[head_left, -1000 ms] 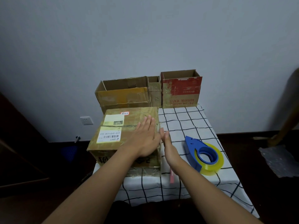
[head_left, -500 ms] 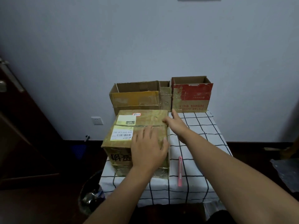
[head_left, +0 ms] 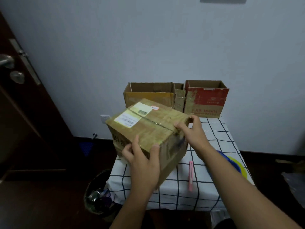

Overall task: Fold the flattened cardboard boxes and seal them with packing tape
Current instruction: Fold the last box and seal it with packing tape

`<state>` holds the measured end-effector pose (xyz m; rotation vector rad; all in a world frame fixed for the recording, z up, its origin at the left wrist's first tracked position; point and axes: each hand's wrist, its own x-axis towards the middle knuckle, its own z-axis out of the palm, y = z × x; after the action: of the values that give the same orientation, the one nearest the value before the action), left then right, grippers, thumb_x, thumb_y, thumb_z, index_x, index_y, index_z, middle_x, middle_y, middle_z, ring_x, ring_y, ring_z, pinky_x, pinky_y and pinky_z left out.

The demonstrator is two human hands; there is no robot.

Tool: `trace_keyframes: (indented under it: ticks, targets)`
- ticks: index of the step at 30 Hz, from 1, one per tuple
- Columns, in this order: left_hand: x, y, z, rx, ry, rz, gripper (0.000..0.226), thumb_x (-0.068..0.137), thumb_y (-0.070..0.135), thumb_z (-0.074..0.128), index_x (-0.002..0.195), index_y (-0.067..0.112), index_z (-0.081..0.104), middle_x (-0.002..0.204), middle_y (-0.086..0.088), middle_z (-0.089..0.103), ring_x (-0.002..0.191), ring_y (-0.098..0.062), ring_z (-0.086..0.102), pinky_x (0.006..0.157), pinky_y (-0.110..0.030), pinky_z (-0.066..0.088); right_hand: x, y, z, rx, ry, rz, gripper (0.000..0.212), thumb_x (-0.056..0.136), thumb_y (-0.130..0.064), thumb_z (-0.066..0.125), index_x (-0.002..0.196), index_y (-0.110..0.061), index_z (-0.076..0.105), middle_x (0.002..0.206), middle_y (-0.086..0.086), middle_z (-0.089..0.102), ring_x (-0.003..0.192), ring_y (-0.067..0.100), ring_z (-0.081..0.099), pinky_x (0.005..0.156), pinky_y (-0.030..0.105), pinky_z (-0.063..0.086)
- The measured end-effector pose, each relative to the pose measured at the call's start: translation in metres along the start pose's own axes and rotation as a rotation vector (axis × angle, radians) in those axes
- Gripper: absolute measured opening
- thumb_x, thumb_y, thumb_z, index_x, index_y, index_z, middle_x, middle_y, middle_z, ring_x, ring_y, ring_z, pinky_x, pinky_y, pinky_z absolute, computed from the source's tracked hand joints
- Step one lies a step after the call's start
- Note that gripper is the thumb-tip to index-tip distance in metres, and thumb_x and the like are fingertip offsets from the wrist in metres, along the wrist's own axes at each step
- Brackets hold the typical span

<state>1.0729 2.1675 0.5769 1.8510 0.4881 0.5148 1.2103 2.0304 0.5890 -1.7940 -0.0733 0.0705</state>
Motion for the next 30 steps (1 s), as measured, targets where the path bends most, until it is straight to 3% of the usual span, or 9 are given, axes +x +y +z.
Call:
trace_keyframes:
  ticks: [4,8,13,17,20,23,25,27,30]
  targets:
    - [0.028,0.004,-0.026,-0.041,-0.083,0.084,0.058,0.095,0.027,0.06,0.145,0.036,0.033,0.138,0.011,0.022,0.115,-0.008,0.041,0.083,-0.012,0.039,-0.048,0.018,-0.001,-0.061,0.145,-0.056,0.037,0.091,-0.052,0.059,0.112,-0.025,0.044,0.116,-0.002,0.053,0.104,0.016,0.055,0.089,0.042,0.05]
    - [0.066,-0.006,-0.048,-0.248,-0.271,-0.032,0.045,0.092,0.033,0.063,0.12,0.064,0.047,0.139,0.006,0.044,0.118,-0.02,0.055,0.098,-0.045,0.051,-0.08,0.035,0.01,-0.238,0.269,-0.161,0.025,0.096,-0.048,0.052,0.108,-0.027,0.044,0.107,-0.004,0.057,0.088,0.012,0.058,0.07,0.035,0.048]
    - [0.085,-0.025,-0.047,-0.267,-0.34,-0.069,0.043,0.097,0.02,0.057,0.128,0.05,0.051,0.133,0.007,0.049,0.12,-0.019,0.053,0.104,-0.045,0.046,-0.085,0.049,0.021,-0.437,0.281,-0.193,0.02,0.099,-0.044,0.049,0.106,-0.027,0.044,0.102,-0.005,0.054,0.085,0.013,0.056,0.064,0.028,0.038]
    - [0.086,-0.041,-0.04,-0.205,-0.299,-0.1,0.039,0.098,0.018,0.052,0.125,0.046,0.055,0.145,0.0,0.047,0.129,-0.022,0.049,0.109,-0.046,0.041,-0.086,0.06,0.028,-0.552,0.248,-0.143,0.017,0.099,-0.038,0.052,0.107,-0.025,0.044,0.1,-0.005,0.054,0.091,0.018,0.058,0.07,0.035,0.049]
    - [0.086,-0.041,-0.036,0.112,-0.157,0.038,0.049,0.1,0.024,0.051,0.144,0.043,0.038,0.161,0.003,0.021,0.148,-0.017,0.019,0.116,-0.036,0.018,-0.085,0.057,0.029,-0.536,0.303,-0.217,0.029,0.095,-0.021,0.056,0.123,-0.018,0.048,0.123,0.002,0.052,0.119,0.023,0.05,0.093,0.035,0.046]
    - [0.077,-0.027,-0.027,0.463,-0.038,0.343,0.065,0.097,0.024,0.05,0.154,0.032,0.021,0.163,0.009,0.007,0.15,-0.01,-0.002,0.117,-0.038,0.014,-0.074,0.044,0.025,-0.683,0.23,-0.411,0.059,0.091,-0.023,0.048,0.148,-0.015,0.038,0.158,0.0,0.031,0.149,0.02,0.017,0.119,0.042,0.022]
    - [0.07,-0.02,-0.013,0.602,-0.21,0.537,0.065,0.098,0.033,0.046,0.155,0.034,0.015,0.162,0.012,0.003,0.148,-0.006,-0.01,0.121,-0.036,0.004,-0.064,0.043,0.024,-0.848,0.082,-0.488,0.065,0.087,-0.033,0.035,0.151,-0.02,0.036,0.161,-0.004,0.026,0.151,0.019,0.011,0.121,0.048,0.017]
    - [0.068,-0.023,0.0,0.744,-0.35,0.604,0.058,0.102,0.046,0.035,0.155,0.038,0.012,0.164,0.009,0.004,0.15,-0.008,-0.005,0.12,-0.032,0.002,-0.057,0.048,0.024,-0.907,0.041,-0.501,0.067,0.084,-0.036,0.031,0.148,-0.018,0.043,0.157,-0.002,0.035,0.149,0.02,0.021,0.115,0.048,0.034]
    - [0.075,-0.035,0.005,0.845,-0.373,0.631,0.053,0.102,0.053,0.026,0.153,0.04,0.022,0.163,0.005,0.018,0.15,-0.013,0.011,0.118,-0.03,0.009,-0.054,0.055,0.029,-0.876,0.094,-0.515,0.061,0.082,-0.03,0.038,0.139,-0.014,0.054,0.148,0.001,0.049,0.143,0.022,0.036,0.096,0.039,0.05]
